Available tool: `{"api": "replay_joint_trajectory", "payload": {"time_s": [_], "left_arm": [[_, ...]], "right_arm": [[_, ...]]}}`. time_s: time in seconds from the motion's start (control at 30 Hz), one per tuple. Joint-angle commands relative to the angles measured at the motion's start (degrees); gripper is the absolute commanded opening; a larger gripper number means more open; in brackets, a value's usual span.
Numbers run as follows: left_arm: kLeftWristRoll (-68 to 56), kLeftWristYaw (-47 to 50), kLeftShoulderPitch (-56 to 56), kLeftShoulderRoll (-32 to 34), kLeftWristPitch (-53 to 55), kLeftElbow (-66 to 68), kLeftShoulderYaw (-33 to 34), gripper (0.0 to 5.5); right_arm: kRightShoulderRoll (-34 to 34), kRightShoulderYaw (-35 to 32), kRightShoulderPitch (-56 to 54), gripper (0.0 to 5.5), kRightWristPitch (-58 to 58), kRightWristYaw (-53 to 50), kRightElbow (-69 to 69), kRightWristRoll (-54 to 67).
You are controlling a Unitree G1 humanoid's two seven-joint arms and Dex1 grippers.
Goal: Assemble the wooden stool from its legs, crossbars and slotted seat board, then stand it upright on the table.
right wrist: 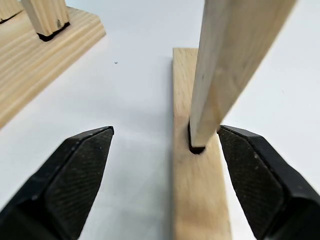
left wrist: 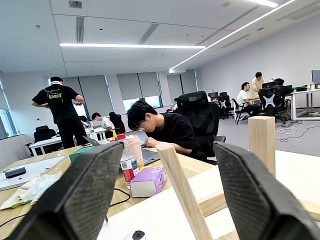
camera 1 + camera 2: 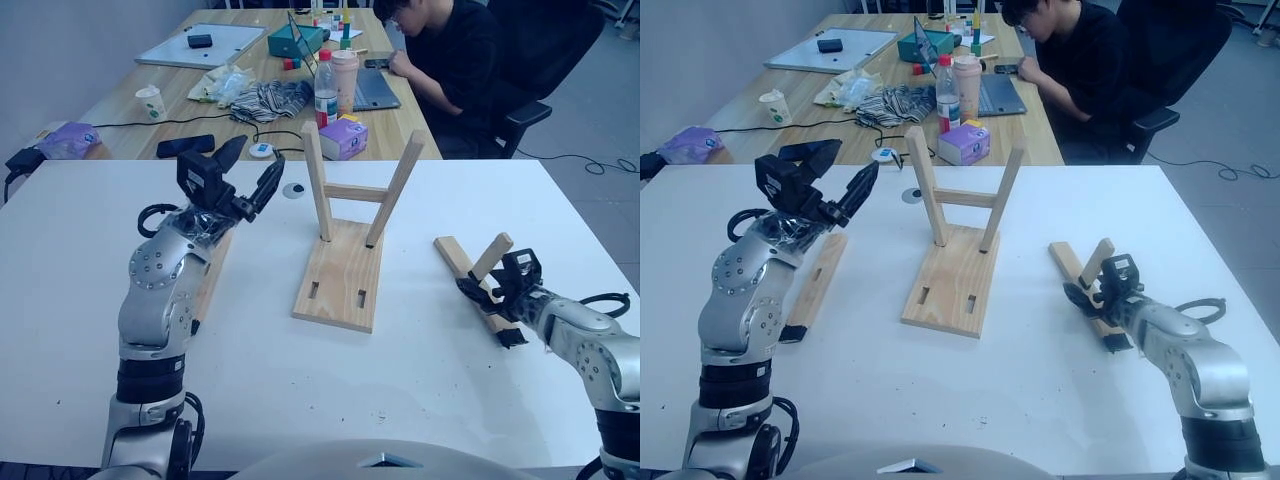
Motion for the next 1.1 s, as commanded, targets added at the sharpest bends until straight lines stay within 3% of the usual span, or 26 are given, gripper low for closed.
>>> {"api": "replay_joint_trajectory", "payload": {"time_s": [0.03, 0.23, 0.5, 0.63, 0.8, 0.87, 0.93, 1.1], "left_arm": [[-0.4, 0.24, 0.41, 0.48, 1.03, -0.77, 0.48, 3.29], [-0.43, -0.24, -0.63, 0.71, 0.91, 0.21, 0.49, 3.29], [-5.19, 0.14, -0.52, 0.91, 10.67, 0.27, 0.31, 3.29], [-6.88, 2.37, -0.25, -0.05, 14.23, 0.64, 2.1, 3.29], [-13.95, 6.31, -1.84, -2.83, 19.17, 3.87, 8.01, 3.29], [-18.37, 5.13, -1.71, -3.09, 22.34, 2.81, 8.62, 3.29], [-24.93, 3.1, -0.8, -3.36, 25.42, 0.36, 9.42, 3.29], [-36.4, -3.43, 3.26, -0.9, 31.29, -6.37, 8.47, 3.29]], "right_arm": [[-0.22, -1.23, 2.39, 3.82, 0.79, 0.03, 1.83, -2.07], [0.49, 0.7, 6.56, 3.82, 0.84, 2.41, 4.56, -3.66], [1.75, 1.81, 4.43, 2.63, -8.48, 2.57, 8.08, -9.13], [2.95, -1.29, 0.06, 2.04, -12.07, 0.32, 11.65, -10.1], [6.94, -10.04, -13.85, 2.03, -27.61, -9.72, 18.37, -12.18], [7.89, -12.27, -18.97, 2.03, -33.76, -8.61, 17.84, -9.74], [8.66, -12.29, -23.2, 2.03, -35.96, -0.51, 13.18, -2.29], [6.69, -8.13, -26.04, 2.03, -25.6, 13.89, -0.09, 18.35]]}}
